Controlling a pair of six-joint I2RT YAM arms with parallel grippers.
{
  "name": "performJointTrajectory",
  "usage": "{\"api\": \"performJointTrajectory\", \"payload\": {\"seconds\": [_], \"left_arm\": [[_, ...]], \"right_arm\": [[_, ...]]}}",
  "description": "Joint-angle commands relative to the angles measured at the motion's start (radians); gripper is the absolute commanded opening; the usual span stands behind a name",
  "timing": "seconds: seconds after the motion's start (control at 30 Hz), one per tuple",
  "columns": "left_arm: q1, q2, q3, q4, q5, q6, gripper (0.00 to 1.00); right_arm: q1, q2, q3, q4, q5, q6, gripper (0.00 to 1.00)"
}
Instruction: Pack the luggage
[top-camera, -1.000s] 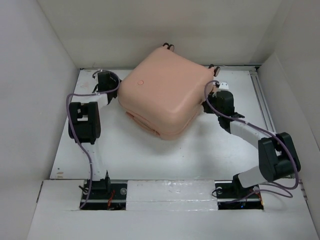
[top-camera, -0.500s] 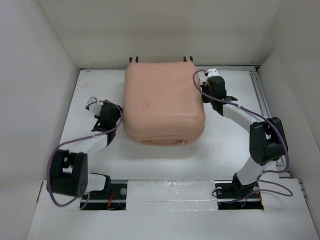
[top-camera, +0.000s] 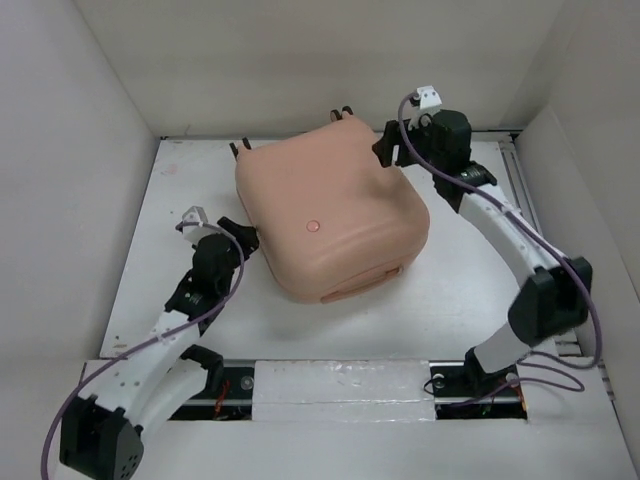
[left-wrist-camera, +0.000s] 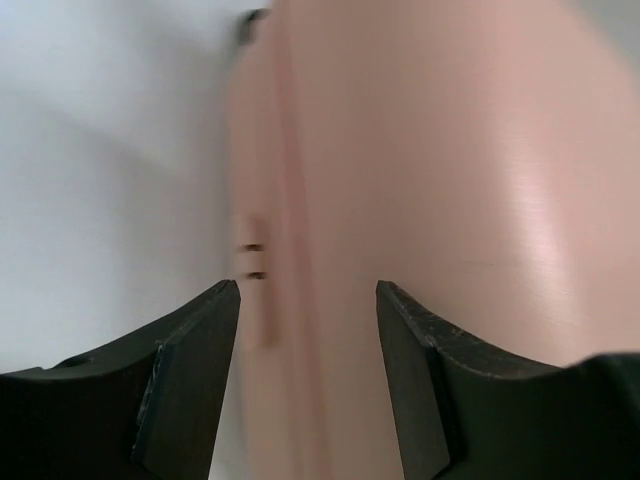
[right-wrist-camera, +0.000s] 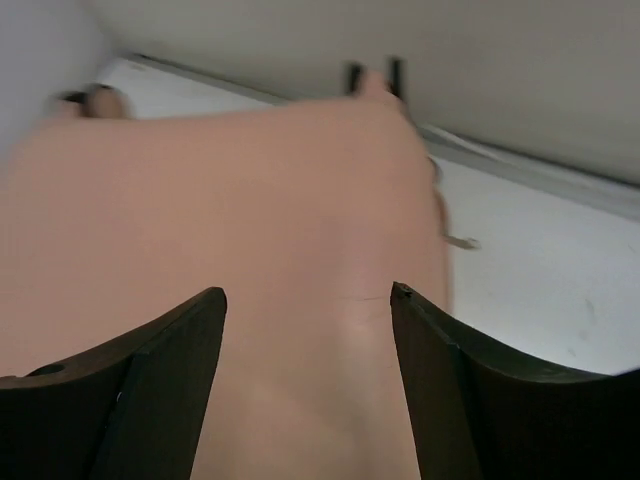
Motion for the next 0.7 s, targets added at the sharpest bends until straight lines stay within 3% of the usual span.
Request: {"api": "performJointTrajectory", "payload": {"seconds": [0.0,0.07,0.13,0.23,0.37,0.53,0.67], "left_arm": [[-0.056,-0.161,0.015,0.121,0.105,-0.017,0.53],[-0.056,-0.238,-0.027,0.121,0.084,-0.017,0.53],[-0.056,-0.325,-0.036,0.091,0.084,-0.017,0.53],[-0.056,-0.382,-0.062,0.035,0.099,-0.017,0.51],[-0.056,-0.459,-0.143,-0.044,0.189,-0.005,0.39],[-0.056,-0.54,-0.257,-0.132,0.252,-0.027,0.27],[-0.056,-0.576,-0.289,-0.153,0.271,-0.027,0.27]], "right_arm": [[0.026,-0.241,-0.038,0.02,-0.212,0.026,0.73],[0.026,-0.367,-0.22,0.06,-0.212,0.026,0.65],[0.039,-0.581,-0.386,0.117,-0.237,0.036,0.39],[0.114,-0.852,-0.714,0.227,-0.214,0.081,0.2],[0.141,-1.071,-0.97,0.227,-0.109,0.157,0.13],[0.132,-1.156,-1.129,0.201,-0.065,0.217,0.07],[0.132,-1.147,-1.159,0.201,-0.033,0.217,0.24]]}}
